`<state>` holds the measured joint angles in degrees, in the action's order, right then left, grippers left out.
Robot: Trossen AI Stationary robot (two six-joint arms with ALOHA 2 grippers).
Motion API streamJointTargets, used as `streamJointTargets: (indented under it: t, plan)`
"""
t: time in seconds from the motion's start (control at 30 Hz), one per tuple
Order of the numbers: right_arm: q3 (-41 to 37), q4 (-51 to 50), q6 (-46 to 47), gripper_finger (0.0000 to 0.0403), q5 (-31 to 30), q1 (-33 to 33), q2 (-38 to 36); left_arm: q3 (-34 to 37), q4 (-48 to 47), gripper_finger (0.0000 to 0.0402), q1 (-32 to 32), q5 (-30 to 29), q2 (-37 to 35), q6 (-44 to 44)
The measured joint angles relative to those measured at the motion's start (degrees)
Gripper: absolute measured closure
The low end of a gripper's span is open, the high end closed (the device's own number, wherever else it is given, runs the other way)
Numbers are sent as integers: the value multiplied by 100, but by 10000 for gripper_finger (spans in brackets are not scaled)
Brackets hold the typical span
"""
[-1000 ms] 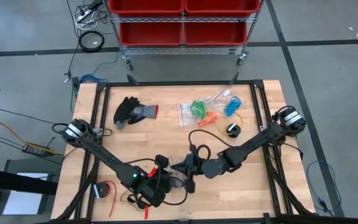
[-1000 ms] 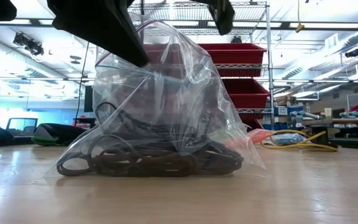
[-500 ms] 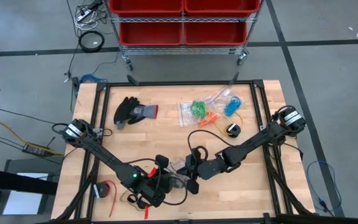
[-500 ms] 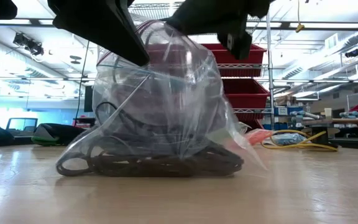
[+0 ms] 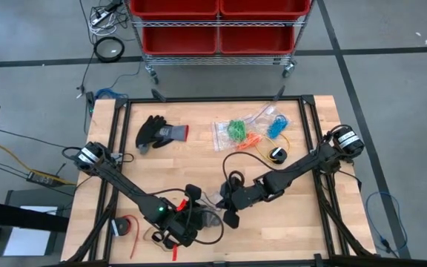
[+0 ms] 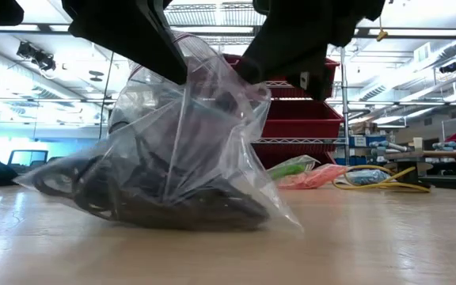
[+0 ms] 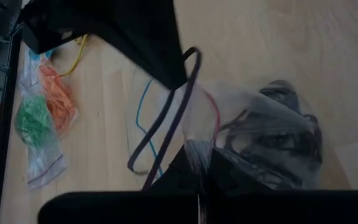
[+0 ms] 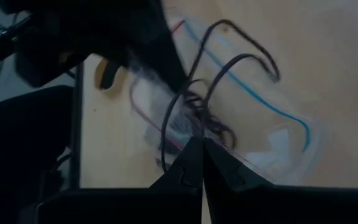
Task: Sort rubber bands
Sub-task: Put the black rubber band into the transparent zip bag
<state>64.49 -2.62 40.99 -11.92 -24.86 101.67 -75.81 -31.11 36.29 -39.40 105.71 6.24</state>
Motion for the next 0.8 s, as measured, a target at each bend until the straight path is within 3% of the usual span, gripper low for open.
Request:
streamJointTargets:
  t: [0.13,0.5,0.8]
  plan:
    - [0,50,5,403,286,13,0,0,54,399,-2,2,2,-67]
    - [-4,502,-102,403,167,140,0,-2,544,399,-35,-2,1,-474]
    - [-3,823,-108,403,784,222,136,-2,648,399,-72,54,12,-867]
